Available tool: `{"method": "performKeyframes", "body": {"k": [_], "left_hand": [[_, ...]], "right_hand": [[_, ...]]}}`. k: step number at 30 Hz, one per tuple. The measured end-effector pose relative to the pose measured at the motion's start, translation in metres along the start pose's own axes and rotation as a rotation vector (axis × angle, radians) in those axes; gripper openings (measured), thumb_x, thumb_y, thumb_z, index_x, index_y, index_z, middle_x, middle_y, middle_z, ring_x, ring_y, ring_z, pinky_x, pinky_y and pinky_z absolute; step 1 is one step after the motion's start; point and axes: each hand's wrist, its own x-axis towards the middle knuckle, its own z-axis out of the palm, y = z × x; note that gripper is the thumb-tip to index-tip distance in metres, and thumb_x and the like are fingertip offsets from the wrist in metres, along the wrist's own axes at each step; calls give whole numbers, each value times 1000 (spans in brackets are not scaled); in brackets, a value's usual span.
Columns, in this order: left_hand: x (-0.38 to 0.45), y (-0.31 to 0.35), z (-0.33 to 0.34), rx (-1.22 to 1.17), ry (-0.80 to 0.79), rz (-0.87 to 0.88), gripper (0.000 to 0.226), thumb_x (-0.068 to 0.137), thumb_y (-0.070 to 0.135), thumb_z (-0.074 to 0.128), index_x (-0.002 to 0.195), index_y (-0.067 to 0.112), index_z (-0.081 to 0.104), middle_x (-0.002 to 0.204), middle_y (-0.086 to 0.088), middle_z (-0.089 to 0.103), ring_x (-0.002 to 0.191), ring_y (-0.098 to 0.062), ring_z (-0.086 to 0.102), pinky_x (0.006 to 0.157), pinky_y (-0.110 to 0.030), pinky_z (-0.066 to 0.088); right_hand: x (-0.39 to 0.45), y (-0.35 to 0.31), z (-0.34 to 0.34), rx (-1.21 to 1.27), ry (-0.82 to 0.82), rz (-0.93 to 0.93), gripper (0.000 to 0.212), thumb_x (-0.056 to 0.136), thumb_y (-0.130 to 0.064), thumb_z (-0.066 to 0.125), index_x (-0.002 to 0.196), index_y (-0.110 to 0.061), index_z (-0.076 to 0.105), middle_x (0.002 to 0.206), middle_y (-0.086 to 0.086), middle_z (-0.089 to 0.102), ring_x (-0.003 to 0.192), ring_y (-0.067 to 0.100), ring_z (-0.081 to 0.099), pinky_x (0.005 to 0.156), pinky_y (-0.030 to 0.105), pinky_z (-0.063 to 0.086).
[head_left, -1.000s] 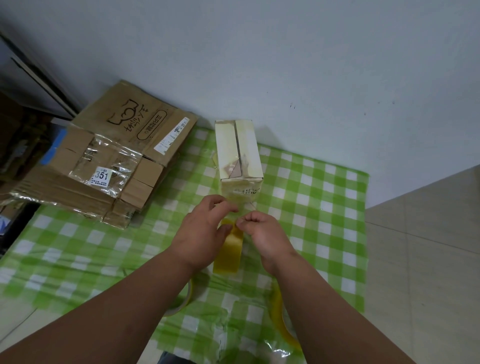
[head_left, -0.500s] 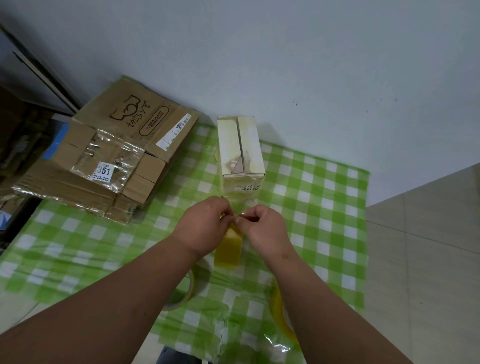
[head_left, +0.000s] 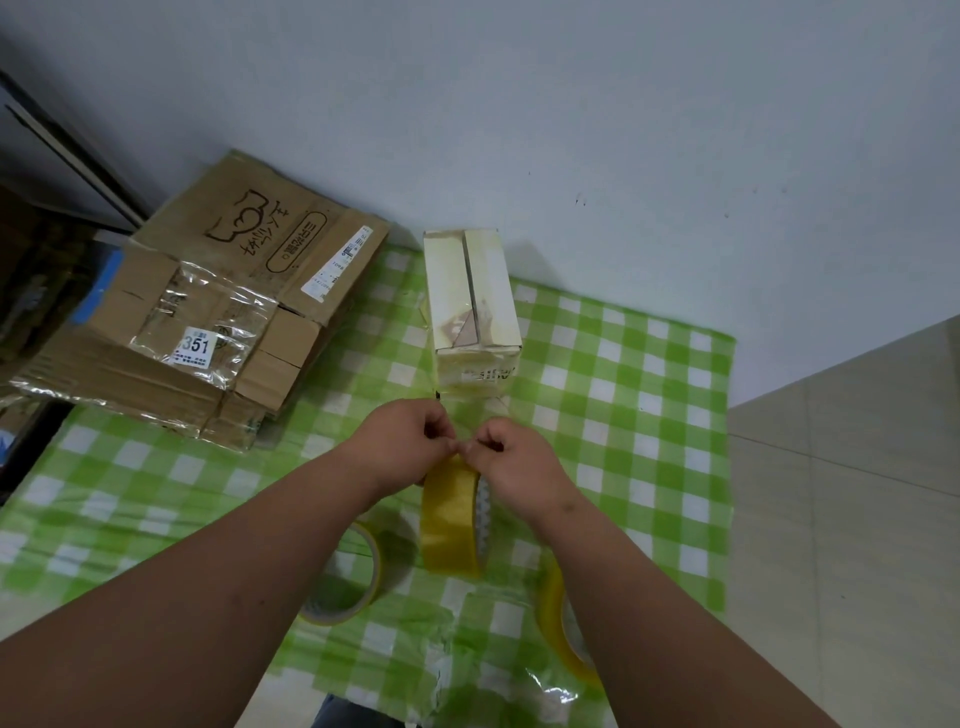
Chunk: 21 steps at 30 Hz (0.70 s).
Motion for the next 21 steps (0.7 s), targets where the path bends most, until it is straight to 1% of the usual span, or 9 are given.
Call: {"method": "performKeyframes", "body": {"k": [2, 3, 5, 6, 9, 12, 15, 18, 21], "left_hand": [[0, -4, 4, -79, -21, -73, 9, 90, 14, 68, 81, 13, 66, 80, -5, 64, 70, -15, 63, 50, -20, 52], [0, -7, 6, -102, -28, -107, 9, 90, 13, 69, 81, 13, 67, 79, -5, 64, 69, -15, 62, 49, -19, 50], [1, -12, 11, -127, -40, -160, 9, 89, 11, 70, 80, 13, 68, 82, -8, 66, 70, -16, 63, 49, -20, 51], [3, -14, 12, -139, -37, -178, 8, 88, 11, 71, 80, 13, 69, 84, -10, 68, 72, -17, 65, 51, -22, 51], [10, -17, 14, -142, -15, -200, 13, 89, 9, 71, 79, 17, 71, 88, -9, 71, 77, -20, 68, 54, -24, 54], [18, -20, 12, -134, -10, -227, 12, 89, 10, 70, 84, 21, 72, 90, -6, 71, 84, -23, 69, 65, -33, 60], [28, -22, 10, -60, -23, -229, 9, 90, 13, 70, 85, 21, 72, 93, -5, 71, 88, -25, 69, 77, -39, 60], [36, -22, 7, 25, -24, -217, 8, 90, 17, 69, 85, 22, 71, 93, -3, 72, 87, -21, 67, 84, -38, 58], [41, -27, 7, 52, -10, -217, 6, 91, 18, 67, 89, 21, 73, 90, -1, 70, 74, -10, 60, 79, -32, 55]], "right_hand": [[2, 2, 0, -13, -41, 55, 18, 90, -28, 68, 76, -19, 60, 77, -5, 57, 72, 11, 54, 68, 30, 45], [4, 1, 1, -19, -58, 86, 13, 88, -29, 70, 88, -17, 66, 86, -3, 62, 81, 13, 59, 74, 31, 49], [7, 1, 3, -19, -88, 160, 27, 86, -29, 73, 108, -15, 68, 102, -1, 65, 95, 16, 63, 81, 29, 53], [10, 1, 4, -21, -89, 186, 28, 86, -29, 72, 111, -17, 67, 103, -1, 64, 96, 16, 63, 81, 28, 53], [17, -1, 6, -89, -55, 189, 21, 91, -30, 65, 108, -18, 65, 107, 2, 65, 98, 20, 62, 83, 32, 51], [23, -2, 7, -134, -67, 173, 29, 97, -32, 56, 117, -14, 64, 119, 8, 65, 108, 24, 59, 89, 33, 47], [26, -3, 7, -131, -104, 173, 35, 101, -33, 47, 124, -10, 60, 124, 13, 62, 112, 29, 57, 91, 36, 45], [29, -1, 5, -124, -80, 222, 36, 100, -35, 46, 124, -11, 60, 120, 11, 62, 109, 30, 58, 91, 37, 47], [31, -1, -3, -32, 11, 219, 28, 98, -29, 51, 113, -8, 63, 111, 12, 66, 104, 31, 62, 93, 47, 50]]}}
